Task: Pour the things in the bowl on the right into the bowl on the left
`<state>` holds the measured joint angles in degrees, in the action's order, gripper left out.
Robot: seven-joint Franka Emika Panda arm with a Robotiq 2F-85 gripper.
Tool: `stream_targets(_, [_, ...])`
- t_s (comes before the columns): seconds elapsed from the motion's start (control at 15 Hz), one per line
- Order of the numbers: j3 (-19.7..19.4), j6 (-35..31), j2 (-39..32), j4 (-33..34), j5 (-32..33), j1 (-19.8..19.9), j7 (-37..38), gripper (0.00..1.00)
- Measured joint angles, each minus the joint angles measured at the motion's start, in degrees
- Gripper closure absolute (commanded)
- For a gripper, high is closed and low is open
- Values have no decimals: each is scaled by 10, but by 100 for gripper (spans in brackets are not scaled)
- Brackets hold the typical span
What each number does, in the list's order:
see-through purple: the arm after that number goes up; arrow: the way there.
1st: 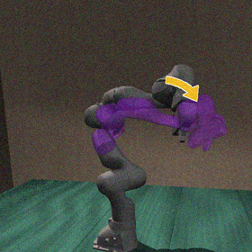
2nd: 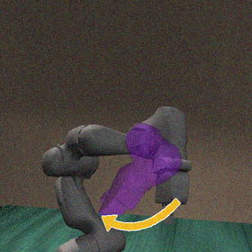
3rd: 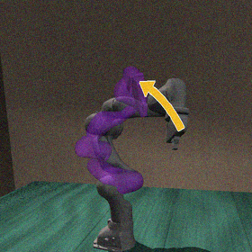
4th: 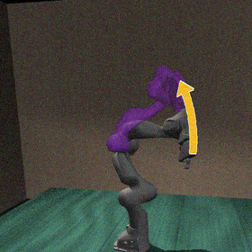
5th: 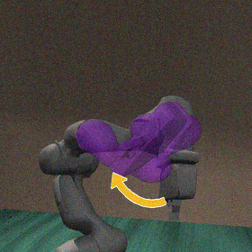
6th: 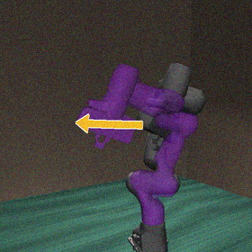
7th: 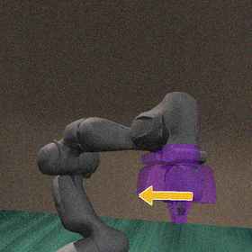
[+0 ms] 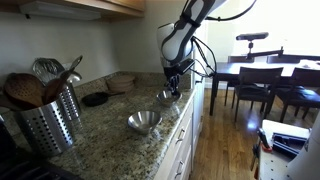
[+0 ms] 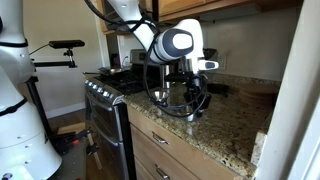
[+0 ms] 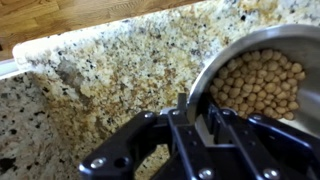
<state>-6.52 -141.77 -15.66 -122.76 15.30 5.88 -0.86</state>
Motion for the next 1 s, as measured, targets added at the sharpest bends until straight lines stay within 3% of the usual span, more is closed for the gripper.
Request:
stream_targets(0.6, [-3,0,8,12,-4,0,1,98])
stream_targets(1.0, [11,1,13,12,-50,0,-18,98])
